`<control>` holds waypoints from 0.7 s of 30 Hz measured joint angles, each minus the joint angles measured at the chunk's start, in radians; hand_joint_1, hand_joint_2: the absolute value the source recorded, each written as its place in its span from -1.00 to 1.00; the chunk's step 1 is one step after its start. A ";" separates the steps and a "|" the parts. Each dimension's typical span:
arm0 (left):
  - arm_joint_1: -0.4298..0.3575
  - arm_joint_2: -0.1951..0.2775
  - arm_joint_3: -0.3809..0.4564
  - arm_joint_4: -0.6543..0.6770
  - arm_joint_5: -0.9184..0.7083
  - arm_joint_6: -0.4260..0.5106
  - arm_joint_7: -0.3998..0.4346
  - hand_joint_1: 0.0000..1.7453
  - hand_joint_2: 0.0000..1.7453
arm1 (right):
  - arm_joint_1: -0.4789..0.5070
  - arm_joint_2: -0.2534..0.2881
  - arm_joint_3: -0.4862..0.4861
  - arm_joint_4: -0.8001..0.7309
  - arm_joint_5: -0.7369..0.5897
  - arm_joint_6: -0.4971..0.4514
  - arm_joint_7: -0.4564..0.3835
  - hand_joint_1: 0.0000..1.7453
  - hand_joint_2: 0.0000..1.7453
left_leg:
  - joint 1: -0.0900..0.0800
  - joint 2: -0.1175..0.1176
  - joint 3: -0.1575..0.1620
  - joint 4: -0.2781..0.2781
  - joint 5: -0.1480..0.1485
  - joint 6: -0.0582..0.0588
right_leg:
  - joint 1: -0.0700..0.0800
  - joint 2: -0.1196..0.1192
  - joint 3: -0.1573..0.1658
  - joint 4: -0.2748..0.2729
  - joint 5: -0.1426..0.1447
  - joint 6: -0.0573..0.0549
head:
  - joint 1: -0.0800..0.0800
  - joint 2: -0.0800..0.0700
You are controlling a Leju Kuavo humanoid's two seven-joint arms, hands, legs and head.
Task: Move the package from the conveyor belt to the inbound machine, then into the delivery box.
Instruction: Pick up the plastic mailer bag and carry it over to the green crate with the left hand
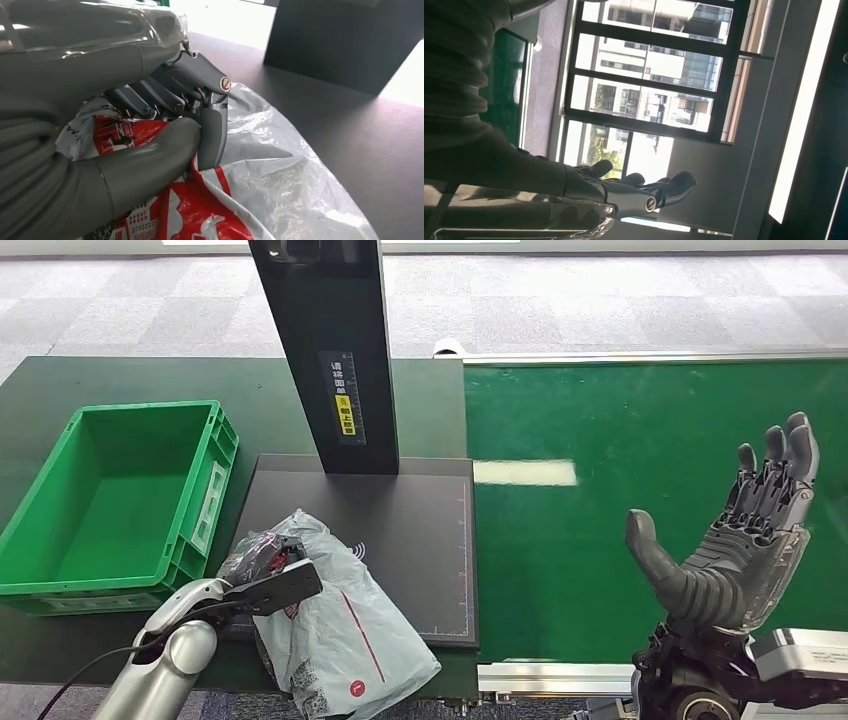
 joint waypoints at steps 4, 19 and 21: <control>-0.017 -0.011 -0.015 -0.004 0.058 0.126 -0.110 1.00 1.00 | 0.002 0.000 -0.003 -0.001 -0.005 -0.004 -0.008 -1.00 1.00 | 0.000 0.000 0.000 0.000 0.000 0.000 | 0.000 0.000 0.000 0.000 0.000 0.000 | 0.000 0.000; 0.040 -0.069 0.114 -0.384 0.399 0.410 -0.397 1.00 1.00 | 0.027 0.001 -0.012 -0.005 -0.032 -0.010 -0.030 -1.00 1.00 | 0.000 0.001 0.000 0.000 0.000 0.000 | 0.000 0.001 0.000 0.000 0.000 0.000 | 0.000 0.000; 0.057 -0.079 0.147 -0.434 0.481 0.473 -0.429 1.00 1.00 | 0.029 0.001 -0.012 -0.002 -0.037 -0.013 -0.034 -1.00 1.00 | 0.000 0.001 0.000 0.000 0.000 0.000 | 0.000 0.000 0.000 0.000 0.000 0.000 | 0.000 0.000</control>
